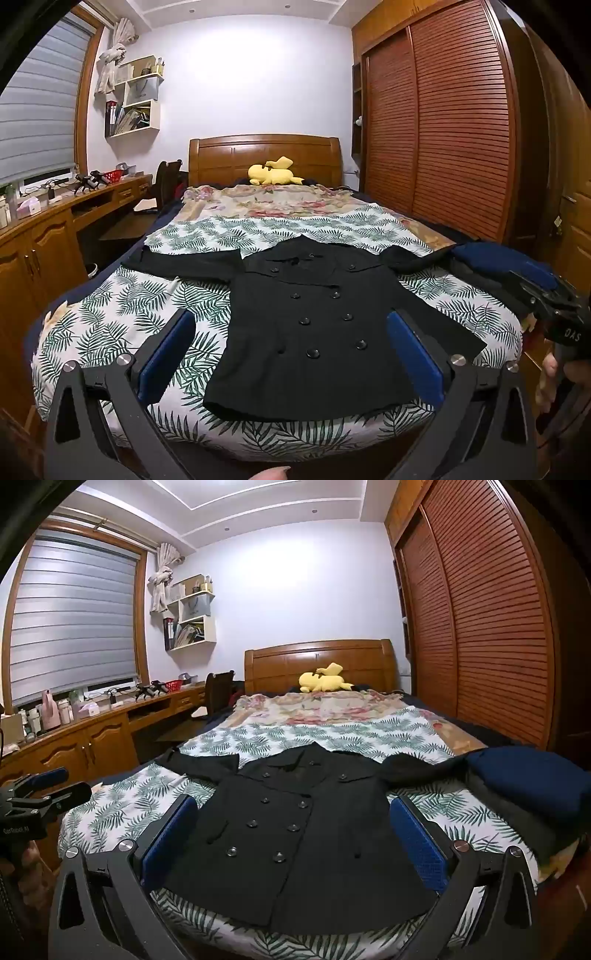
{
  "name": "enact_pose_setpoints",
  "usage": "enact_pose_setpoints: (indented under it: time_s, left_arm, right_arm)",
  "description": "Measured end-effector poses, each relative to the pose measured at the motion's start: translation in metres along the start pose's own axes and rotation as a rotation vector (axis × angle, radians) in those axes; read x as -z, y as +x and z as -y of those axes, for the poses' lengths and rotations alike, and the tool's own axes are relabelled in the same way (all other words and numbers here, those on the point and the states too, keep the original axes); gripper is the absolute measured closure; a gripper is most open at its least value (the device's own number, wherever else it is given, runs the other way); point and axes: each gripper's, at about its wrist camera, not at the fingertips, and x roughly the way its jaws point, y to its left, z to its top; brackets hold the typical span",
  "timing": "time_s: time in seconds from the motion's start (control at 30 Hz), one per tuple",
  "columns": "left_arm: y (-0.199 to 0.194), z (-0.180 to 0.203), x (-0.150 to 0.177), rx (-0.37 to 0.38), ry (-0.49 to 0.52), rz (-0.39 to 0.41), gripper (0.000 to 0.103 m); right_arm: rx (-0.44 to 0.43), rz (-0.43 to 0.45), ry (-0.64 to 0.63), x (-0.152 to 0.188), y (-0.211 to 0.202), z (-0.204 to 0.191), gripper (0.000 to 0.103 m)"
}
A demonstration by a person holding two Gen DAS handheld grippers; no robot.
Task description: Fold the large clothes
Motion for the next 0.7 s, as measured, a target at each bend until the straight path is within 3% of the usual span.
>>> enact_pose_setpoints:
  time_s: [0.43, 0.7]
  left_arm:
    - [-0.007, -0.002, -0.013, -0.011, -0.003, -0.006, 0.000]
    - [-0.003, -0.003, -0.002, -0.015, -0.009, -0.003, 0.000]
  right_arm:
    - [-0.012, -0.002, -0.009, -0.001, -0.002, 0.002, 0.000]
    - [-0.013, -0.008, -0.014, 0.000, 0.001, -0.001, 0.000]
